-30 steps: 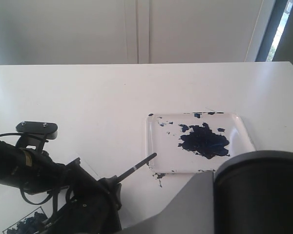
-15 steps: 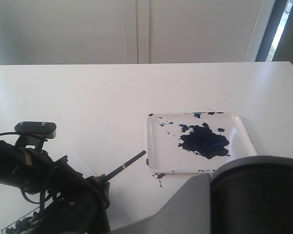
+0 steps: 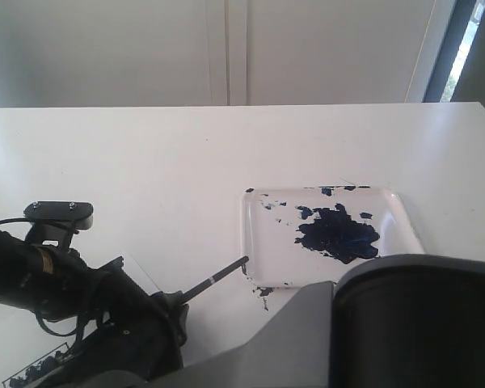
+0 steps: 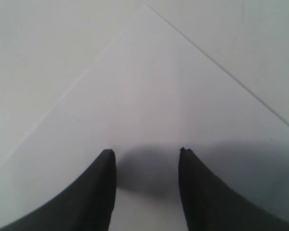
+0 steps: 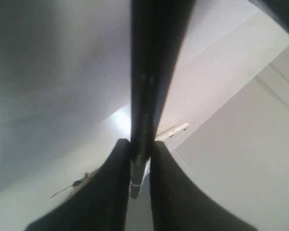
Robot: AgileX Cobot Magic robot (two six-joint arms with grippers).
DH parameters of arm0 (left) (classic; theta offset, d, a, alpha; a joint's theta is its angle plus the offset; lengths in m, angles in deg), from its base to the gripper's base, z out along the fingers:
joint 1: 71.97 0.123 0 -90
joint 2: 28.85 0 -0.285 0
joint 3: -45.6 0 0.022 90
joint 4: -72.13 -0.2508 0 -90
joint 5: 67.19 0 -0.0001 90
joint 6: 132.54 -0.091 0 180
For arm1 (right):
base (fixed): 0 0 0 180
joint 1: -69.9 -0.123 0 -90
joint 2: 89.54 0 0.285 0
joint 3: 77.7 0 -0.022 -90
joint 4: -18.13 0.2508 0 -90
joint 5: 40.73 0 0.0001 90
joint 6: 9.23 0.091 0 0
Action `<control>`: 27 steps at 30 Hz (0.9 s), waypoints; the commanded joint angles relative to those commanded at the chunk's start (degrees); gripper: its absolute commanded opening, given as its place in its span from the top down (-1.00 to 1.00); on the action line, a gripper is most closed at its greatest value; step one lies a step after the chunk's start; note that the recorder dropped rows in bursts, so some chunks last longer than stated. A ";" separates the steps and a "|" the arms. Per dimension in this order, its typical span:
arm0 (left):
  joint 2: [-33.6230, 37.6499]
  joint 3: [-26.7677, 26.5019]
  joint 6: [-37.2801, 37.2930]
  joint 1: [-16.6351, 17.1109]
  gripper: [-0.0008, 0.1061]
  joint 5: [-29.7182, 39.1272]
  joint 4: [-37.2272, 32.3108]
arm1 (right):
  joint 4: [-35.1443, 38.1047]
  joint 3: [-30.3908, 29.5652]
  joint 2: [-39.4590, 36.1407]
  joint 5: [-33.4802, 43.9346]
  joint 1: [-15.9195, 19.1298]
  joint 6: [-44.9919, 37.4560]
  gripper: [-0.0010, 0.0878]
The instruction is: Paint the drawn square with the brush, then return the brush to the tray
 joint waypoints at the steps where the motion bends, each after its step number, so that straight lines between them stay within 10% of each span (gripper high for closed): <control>1: 0.00 0.00 0.00 0.00 0.09 0.01 0.10 | 0.00 0.00 0.00 0.00 0.00 0.00 0.98; 14: -1.65 0.00 1.21 0.11 0.09 -3.62 0.12 | 2.83 -0.33 0.00 0.00 1.10 1.11 0.98; 21: -6.38 0.00 -0.43 8.73 0.09 1.15 -0.17 | -0.79 -0.33 3.08 0.00 1.10 2.67 0.98; 27: -13.47 0.00 0.45 9.82 0.09 -2.87 0.60 | -0.77 -0.33 10.90 0.00 1.10 13.22 0.98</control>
